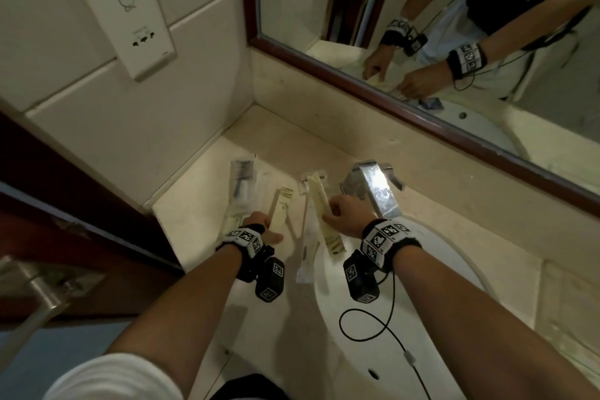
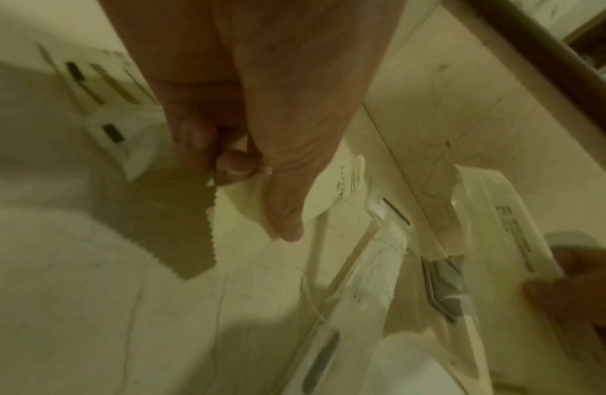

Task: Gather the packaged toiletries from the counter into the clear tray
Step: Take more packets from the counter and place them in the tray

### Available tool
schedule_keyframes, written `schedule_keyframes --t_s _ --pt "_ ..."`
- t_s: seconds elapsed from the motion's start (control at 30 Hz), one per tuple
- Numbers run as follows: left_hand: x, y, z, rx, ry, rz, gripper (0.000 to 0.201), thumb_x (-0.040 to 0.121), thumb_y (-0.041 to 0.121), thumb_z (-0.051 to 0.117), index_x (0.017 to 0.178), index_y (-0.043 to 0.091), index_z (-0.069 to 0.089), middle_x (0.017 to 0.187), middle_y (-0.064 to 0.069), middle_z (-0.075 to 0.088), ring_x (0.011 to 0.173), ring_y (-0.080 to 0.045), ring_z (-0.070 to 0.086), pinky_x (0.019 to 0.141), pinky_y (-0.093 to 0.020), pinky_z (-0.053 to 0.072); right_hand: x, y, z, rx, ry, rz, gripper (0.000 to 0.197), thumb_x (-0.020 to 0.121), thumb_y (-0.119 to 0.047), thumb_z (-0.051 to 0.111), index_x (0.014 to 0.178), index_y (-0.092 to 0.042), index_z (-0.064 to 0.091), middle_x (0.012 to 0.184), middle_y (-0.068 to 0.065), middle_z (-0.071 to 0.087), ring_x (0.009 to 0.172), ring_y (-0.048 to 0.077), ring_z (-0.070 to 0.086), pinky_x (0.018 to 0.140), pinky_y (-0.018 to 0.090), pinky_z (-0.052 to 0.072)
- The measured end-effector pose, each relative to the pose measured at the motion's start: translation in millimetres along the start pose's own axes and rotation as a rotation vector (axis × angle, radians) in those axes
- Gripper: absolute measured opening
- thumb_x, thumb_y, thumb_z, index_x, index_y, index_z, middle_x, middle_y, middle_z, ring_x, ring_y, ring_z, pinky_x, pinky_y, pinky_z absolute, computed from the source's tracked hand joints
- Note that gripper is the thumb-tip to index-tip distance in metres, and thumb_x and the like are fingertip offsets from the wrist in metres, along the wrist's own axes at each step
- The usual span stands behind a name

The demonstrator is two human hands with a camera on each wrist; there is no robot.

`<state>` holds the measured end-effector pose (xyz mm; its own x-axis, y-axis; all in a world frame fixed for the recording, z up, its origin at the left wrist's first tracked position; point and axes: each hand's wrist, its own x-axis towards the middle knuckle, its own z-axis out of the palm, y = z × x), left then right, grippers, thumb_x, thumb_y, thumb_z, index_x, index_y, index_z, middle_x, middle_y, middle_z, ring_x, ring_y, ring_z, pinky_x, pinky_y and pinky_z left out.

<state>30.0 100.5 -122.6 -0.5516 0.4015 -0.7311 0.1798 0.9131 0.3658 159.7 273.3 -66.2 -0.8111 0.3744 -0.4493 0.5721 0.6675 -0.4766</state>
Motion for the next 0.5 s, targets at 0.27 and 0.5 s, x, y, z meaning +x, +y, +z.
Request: schedule_keyframes --t_s 0.27,0.5 --pt "-25.2 -18.7 -15.2 -0.035 0.006 0.143 0.038 0.078 0.031 0.075 0.101 0.001 0.066 0.102 -0.026 0.065 0.093 -0.030 0.064 0.074 -0.026 0.042 -25.7 5.3 -13.4 0.137 0.094 0.008 0.021 0.088 -0.024 0.058 0.101 -0.007 0.061 0.093 0.009 0.067 0.085 0.026 0.065 0.078 0.039 0.056" --pt "-69.7 22.0 -9.7 -0.047 0.032 0.264 0.027 0.079 0.025 0.074 0.074 0.005 0.058 0.073 -0.017 0.054 0.077 -0.031 0.056 0.061 -0.028 0.040 -87.5 36.9 -37.1 0.265 0.169 0.014 0.013 0.081 -0.017 0.066 0.083 -0.022 0.054 0.080 0.002 0.062 0.070 0.019 0.059 0.064 0.029 0.048"
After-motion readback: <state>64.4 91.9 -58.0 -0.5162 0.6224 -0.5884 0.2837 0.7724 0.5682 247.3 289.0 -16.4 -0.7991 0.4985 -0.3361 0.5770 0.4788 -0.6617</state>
